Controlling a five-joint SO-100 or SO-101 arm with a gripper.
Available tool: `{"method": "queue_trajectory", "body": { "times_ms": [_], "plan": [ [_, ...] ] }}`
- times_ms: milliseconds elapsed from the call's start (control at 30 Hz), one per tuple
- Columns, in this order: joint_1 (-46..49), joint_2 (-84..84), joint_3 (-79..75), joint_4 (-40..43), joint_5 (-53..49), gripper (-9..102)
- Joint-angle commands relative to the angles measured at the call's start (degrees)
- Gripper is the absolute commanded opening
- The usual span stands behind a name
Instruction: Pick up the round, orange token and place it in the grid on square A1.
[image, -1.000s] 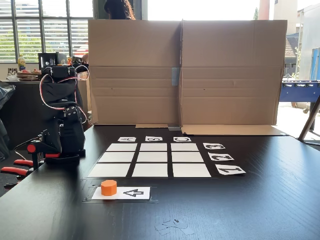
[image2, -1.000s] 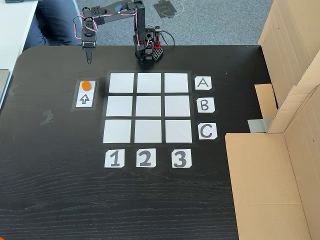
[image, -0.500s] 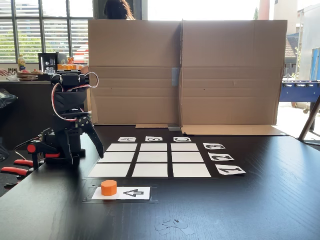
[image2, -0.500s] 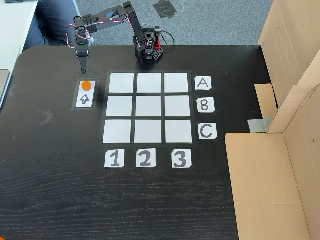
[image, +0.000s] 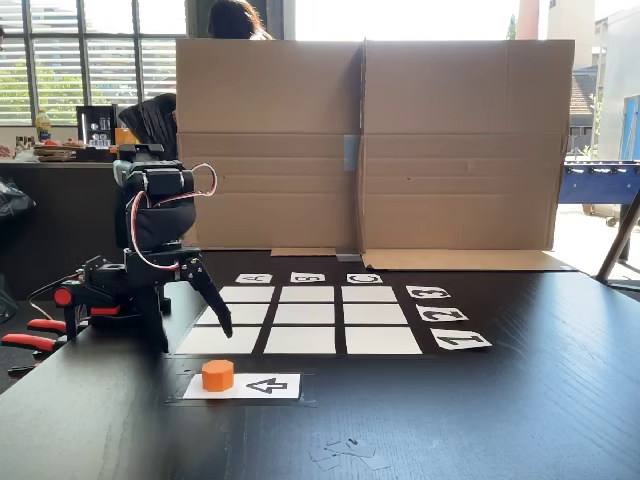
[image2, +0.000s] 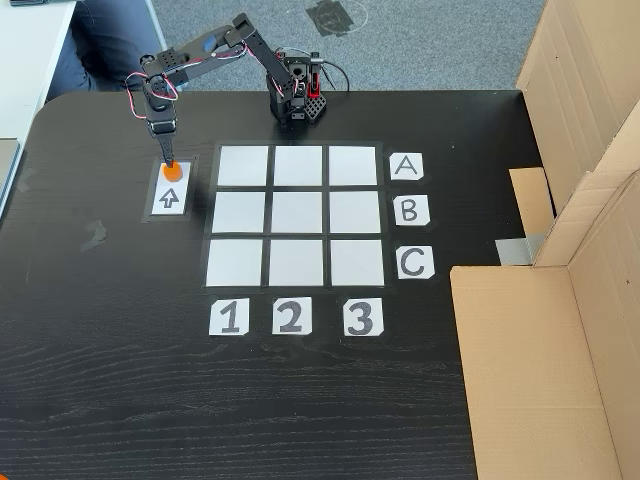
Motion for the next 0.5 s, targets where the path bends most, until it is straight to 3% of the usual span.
{"method": "queue_trajectory", "body": {
  "times_ms": [0, 467],
  "plan": [
    [-1.4, -0.2, -2.8, -0.6, 0.7, 33],
    [-3.7, -3.8, -4.2, -1.1, 1.7, 34]
  ]
}}
